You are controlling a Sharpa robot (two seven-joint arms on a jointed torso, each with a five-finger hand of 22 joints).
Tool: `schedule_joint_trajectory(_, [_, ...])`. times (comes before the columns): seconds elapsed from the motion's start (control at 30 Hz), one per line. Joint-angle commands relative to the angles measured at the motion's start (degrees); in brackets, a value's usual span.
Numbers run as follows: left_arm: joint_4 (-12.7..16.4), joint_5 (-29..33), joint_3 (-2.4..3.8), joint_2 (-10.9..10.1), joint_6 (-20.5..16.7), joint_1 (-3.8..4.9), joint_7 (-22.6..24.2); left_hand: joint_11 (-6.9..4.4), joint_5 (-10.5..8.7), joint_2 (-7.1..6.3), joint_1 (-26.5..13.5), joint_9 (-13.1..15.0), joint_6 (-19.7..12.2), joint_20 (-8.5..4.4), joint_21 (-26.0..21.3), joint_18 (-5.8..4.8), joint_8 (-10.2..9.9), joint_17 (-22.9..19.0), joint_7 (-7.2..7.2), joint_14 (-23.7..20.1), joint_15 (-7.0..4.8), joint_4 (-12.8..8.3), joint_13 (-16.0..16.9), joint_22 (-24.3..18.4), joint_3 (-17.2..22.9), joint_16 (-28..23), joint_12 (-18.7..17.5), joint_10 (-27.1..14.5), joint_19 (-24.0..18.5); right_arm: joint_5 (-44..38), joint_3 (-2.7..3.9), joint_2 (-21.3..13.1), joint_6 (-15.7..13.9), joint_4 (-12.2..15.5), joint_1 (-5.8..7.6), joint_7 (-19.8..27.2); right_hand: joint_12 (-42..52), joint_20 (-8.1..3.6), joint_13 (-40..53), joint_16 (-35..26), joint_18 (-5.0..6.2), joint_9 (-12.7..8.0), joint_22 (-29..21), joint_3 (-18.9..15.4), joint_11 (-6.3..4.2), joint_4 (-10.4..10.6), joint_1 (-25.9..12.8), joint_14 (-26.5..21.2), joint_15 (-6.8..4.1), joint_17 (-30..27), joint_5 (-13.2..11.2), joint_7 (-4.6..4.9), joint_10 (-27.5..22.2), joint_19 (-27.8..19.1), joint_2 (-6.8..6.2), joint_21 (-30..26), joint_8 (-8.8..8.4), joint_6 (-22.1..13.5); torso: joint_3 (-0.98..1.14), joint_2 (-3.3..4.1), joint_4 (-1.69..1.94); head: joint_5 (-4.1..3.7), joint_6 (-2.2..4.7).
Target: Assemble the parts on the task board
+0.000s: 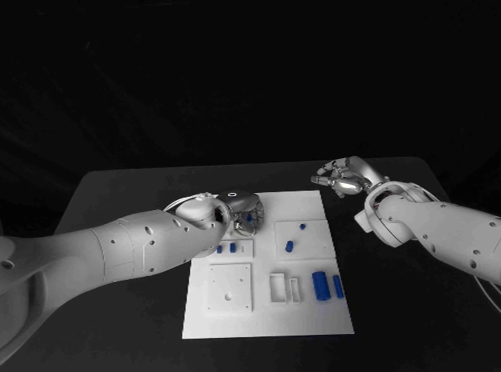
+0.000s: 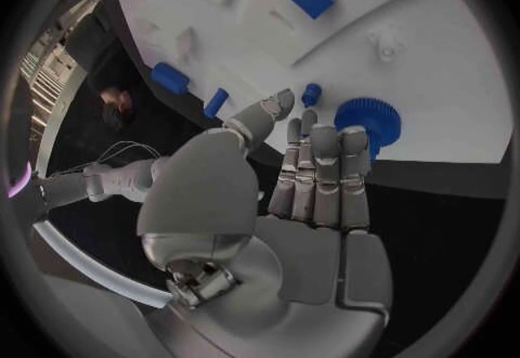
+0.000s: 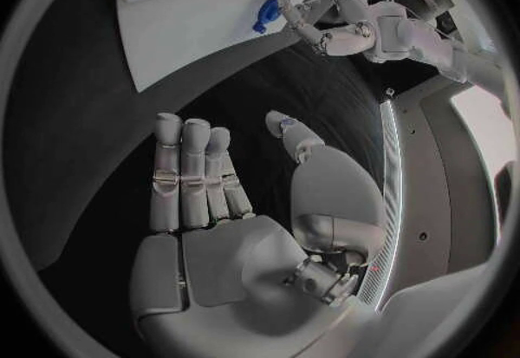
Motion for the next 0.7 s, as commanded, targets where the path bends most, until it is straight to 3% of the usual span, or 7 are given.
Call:
schedule_joint_trajectory(0.03, [-1.04,-0.79,-0.21,0.51,0.00,-0.02,0.45,1.17,-0.34,0.00,-0.76,-0.11,-0.23,-0.18,0.36,2.78,-0.44,0.09,0.21,0.13,0.29,0.25,-0.13,0.09,-0.02,0.33,-0.38,-1.21,0.45,-0.10,0.02,0.10,0.53,0.03,-0.03,0.71,0.40,-0.04,-0.05,-0.27,3.93,-0.06,0.06,0.05,0.03,-0.41,-0.44,0.55,-0.01,0.08,0.20,0.32,-0.49,0.52,0.20,-0.26,0.32,0.03,-0.04,-0.02,0.02,-0.07,-0.02])
schedule_joint_trajectory(0.57, [-2.33,-1.19,-0.88,1.59,1.63,-0.40,-0.67,1.44,-0.31,0.29,-1.09,-0.43,-0.53,0.13,0.37,3.04,-0.85,0.05,0.21,-0.14,0.56,0.58,-0.84,0.29,0.19,0.46,-1.77,-1.39,0.38,-0.10,0.02,0.24,0.61,0.12,-0.03,0.71,0.41,-0.03,-0.09,-0.29,3.93,-0.07,0.08,0.04,0.04,-0.44,-0.46,0.53,0.00,0.08,0.21,0.33,-0.52,0.51,0.23,-0.31,0.32,0.02,-0.04,-0.05,0.13,-0.32,-0.16])
schedule_joint_trajectory(0.7, [-2.62,-1.43,-0.91,1.81,1.68,-0.82,-1.06,1.05,-0.47,0.66,-1.20,-0.43,-0.01,0.03,0.48,3.16,-0.67,0.08,0.21,-0.02,0.22,0.63,-0.62,0.42,0.15,0.68,-1.29,0.38,0.48,-0.10,0.02,0.21,0.65,0.21,-0.03,0.71,0.41,-0.03,-0.10,-0.29,3.93,-0.07,0.09,0.04,0.05,-0.45,-0.47,0.53,0.00,0.08,0.21,0.33,-0.53,0.51,0.23,-0.31,0.32,0.02,0.01,-0.05,0.01,-0.25,-0.20])
